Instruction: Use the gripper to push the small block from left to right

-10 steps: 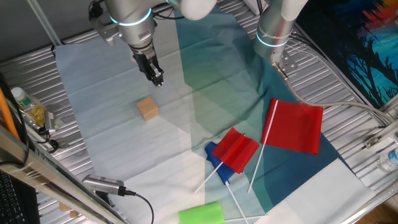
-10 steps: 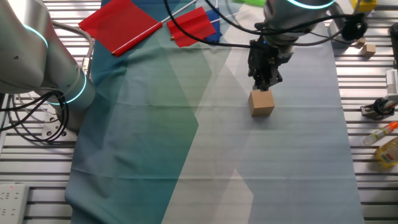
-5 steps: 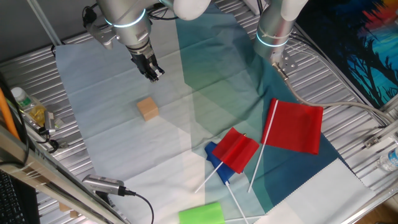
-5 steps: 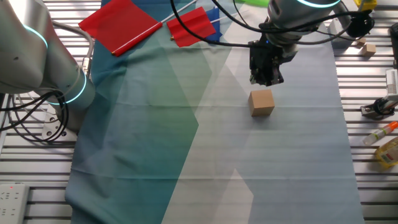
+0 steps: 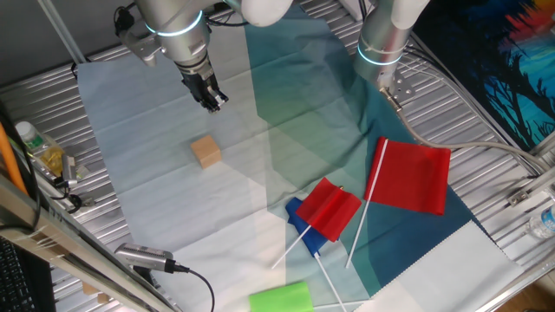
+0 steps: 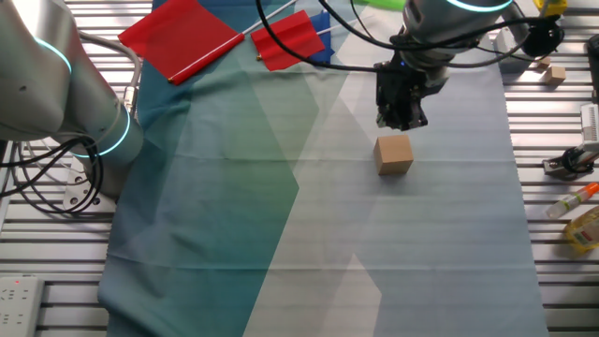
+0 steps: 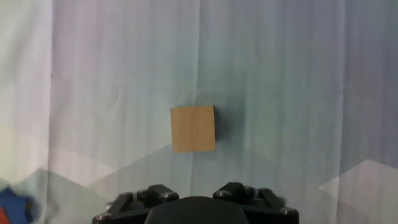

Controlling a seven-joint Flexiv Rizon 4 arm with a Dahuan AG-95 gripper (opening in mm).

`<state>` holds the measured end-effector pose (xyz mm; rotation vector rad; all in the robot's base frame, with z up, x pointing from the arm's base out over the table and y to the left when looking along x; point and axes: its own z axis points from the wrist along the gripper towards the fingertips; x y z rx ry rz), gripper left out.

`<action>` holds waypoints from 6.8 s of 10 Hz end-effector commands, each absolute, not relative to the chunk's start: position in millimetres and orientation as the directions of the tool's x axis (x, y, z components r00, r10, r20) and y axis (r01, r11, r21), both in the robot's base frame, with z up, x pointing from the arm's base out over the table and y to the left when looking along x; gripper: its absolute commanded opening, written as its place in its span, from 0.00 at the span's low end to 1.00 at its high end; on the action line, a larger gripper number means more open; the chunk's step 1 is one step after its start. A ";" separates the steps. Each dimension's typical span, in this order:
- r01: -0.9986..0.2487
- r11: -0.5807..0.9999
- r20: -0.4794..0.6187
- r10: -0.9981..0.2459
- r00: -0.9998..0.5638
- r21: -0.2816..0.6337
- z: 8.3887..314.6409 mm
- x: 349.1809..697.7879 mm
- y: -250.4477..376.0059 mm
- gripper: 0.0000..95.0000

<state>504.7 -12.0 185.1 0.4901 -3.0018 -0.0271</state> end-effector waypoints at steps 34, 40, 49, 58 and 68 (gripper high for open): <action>-0.269 0.962 0.084 -0.273 -0.958 0.046 120.4 542.4 -49.6 0.00; -0.237 0.969 0.095 -0.243 -0.965 0.075 120.4 542.4 -49.6 0.00; -0.238 0.967 0.104 -0.247 -0.963 0.090 110.3 546.3 -53.6 0.00; -0.268 0.958 0.115 -0.279 -0.953 0.102 56.8 541.1 -58.1 0.00; -0.252 0.962 0.100 -0.262 -0.960 0.102 36.3 539.7 -40.2 0.00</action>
